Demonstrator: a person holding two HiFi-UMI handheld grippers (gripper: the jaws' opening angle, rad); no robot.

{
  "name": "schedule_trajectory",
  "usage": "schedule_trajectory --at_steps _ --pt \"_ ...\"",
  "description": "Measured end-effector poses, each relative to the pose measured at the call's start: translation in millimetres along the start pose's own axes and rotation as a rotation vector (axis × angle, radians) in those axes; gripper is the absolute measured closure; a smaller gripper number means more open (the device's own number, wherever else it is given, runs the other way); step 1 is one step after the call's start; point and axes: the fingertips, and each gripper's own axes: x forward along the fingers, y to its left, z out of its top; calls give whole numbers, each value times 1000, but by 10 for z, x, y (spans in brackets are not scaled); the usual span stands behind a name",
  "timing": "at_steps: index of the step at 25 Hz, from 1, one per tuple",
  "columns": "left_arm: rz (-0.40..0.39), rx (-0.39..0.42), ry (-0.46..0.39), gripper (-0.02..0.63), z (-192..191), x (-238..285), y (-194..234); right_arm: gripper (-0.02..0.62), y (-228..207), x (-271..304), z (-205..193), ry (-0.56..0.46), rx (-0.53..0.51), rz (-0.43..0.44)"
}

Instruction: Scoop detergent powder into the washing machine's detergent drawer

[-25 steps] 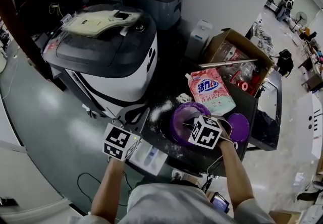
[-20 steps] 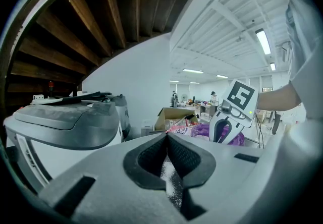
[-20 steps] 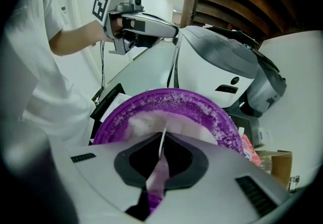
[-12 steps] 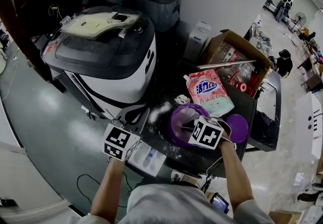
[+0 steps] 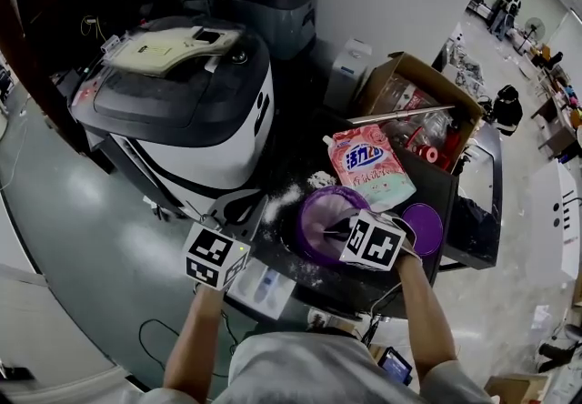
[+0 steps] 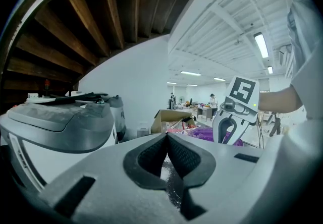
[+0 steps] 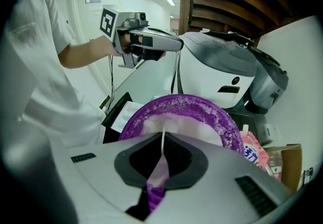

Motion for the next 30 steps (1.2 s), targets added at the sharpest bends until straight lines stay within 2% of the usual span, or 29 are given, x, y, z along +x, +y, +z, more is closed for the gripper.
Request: schedule_trajectory --at_steps 4,18,30 --pt "-12 2 -5 597 27 22 -54 591 13 -63 -16 -25 42 -4" --pt "-40 13 -6 596 55 35 -226 592 -107 -290 -81 -115 143 -106" --pt "-67 42 -22 597 178 80 -350 592 -375 -695 -139 -306 375 -253"
